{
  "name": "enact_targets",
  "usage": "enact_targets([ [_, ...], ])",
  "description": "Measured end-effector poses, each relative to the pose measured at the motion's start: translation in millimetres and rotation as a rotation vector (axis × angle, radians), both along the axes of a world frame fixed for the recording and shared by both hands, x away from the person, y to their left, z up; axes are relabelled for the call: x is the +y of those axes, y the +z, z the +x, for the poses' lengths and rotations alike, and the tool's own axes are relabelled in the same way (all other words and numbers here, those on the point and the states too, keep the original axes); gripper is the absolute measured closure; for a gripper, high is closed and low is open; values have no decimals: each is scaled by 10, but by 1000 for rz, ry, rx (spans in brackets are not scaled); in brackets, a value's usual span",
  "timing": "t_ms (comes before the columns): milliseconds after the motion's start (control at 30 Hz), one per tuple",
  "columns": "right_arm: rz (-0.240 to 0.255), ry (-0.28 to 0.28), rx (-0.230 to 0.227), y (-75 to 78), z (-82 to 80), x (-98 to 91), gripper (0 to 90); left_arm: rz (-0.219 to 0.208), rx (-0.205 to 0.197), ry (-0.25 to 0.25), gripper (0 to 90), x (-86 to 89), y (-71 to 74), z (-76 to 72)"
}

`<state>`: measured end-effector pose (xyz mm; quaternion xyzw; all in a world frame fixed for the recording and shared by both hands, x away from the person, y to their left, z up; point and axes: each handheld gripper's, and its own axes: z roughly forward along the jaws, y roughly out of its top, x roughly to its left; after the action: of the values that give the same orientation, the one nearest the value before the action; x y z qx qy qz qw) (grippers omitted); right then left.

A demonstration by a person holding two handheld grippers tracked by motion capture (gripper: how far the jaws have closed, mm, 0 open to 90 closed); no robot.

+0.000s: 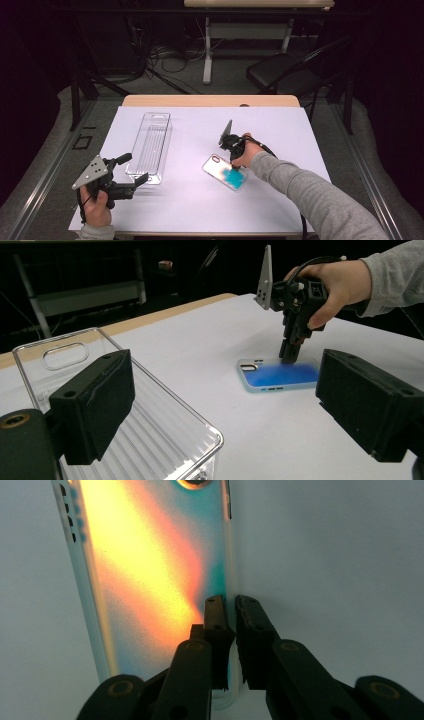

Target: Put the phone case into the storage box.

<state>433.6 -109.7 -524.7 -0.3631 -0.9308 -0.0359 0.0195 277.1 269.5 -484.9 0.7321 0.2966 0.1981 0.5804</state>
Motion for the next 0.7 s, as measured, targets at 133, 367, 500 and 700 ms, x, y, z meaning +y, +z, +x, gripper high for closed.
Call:
enact_targets([
  [133,-14,-1,9,11,8,-1,859,-3,0,-1,90,2,-2,3],
  [367,-14,-7,9,9,7,0,864,-3,-1,0,90,2,-3,3],
  [500,-25,3,7,16,6,3,871,-2,1,0,90,2,-3,3],
  [700,-24,-2,-1,12,0,5,879,-3,-1,2,90,-2,-5,2],
])
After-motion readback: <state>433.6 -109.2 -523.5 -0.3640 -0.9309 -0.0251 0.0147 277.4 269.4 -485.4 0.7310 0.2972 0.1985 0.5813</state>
